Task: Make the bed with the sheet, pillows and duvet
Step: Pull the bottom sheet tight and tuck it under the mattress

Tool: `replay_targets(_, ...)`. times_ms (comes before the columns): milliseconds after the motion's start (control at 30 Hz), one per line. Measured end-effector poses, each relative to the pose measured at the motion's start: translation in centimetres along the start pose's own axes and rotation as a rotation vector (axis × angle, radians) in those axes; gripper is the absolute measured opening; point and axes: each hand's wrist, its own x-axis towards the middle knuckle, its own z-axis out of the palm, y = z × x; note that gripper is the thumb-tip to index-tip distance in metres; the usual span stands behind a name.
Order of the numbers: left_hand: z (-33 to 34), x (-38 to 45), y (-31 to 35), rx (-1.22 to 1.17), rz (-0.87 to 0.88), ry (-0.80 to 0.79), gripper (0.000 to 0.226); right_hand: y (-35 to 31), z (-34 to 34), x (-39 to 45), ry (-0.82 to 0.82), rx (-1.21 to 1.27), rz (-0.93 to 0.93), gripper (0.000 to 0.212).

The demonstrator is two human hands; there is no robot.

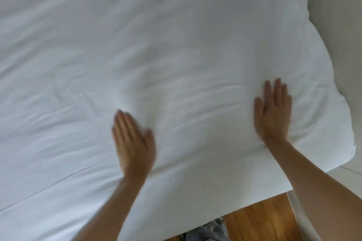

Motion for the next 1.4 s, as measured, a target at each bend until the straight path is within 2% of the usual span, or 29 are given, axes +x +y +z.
replay_targets(133, 0.4, -9.2, 3.7, -0.049, 0.215, -0.201, 0.067, 4.8, -1.0, -2.8, 0.012, -0.019, 0.161, 0.066)
replay_targets(200, 0.7, -11.2, 4.1, -0.052, 0.253, -0.245, 0.067, 6.3, -1.3, -3.4, 0.029, -0.032, 0.236, 0.066)
replay_targets(300, 0.3, -10.8, 3.9, -0.071, 0.231, -0.255, 0.069, 7.3, -1.4, -3.7, 0.053, -0.039, 0.292, 0.065)
replay_targets(433, -1.1, -10.7, 3.3, -0.263, 0.283, -0.167, 0.061, 7.0, -1.6, -3.7, 0.058, -0.017, 0.272, 0.066)
replay_targets(567, -1.9, -8.2, 6.5, -0.311, 0.394, -0.117, 0.052, 7.4, -3.5, -2.7, 0.139, -0.016, 0.154, 0.058)
replay_targets(633, -1.7, -5.9, 10.1, -0.291, 0.483, -0.126, 0.05, 8.4, -4.5, -2.1, 0.18, -0.007, 0.156, 0.053)
replay_targets(700, -0.9, -3.4, 14.6, -0.248, 0.571, -0.161, 0.051, 10.2, -4.9, -2.1, 0.19, 0.027, 0.262, 0.054)
replay_targets(833, 1.7, -0.2, 23.7, -0.107, 0.725, -0.268, 0.055, 14.1, -4.3, -3.7, 0.071, 0.053, 0.413, 0.066)
replay_targets(933, 3.9, 1.3, 28.6, 0.004, 0.748, -0.312, 0.058, 15.6, -3.8, -4.3, 0.054, 0.032, 0.472, 0.073)
replay_targets(1033, 6.0, 1.4, 31.1, 0.101, 0.8, -0.357, 0.062, 15.9, -3.6, -4.2, 0.075, 0.066, 0.532, 0.066)
replay_targets(1167, 7.2, -0.1, 33.3, 0.086, 1.011, -0.362, 0.056, 16.2, -3.4, -6.2, 0.182, 0.129, 0.679, 0.047)
replay_targets(1300, 7.8, -1.3, 34.0, 0.079, 1.207, -0.39, 0.054, 16.2, -3.4, -7.4, 0.212, 0.16, 0.79, 0.048)
replay_targets(1400, 7.1, -2.8, 34.7, 0.029, 1.198, -0.341, 0.046, 17.2, -3.9, -7.2, 0.202, 0.175, 0.843, 0.046)
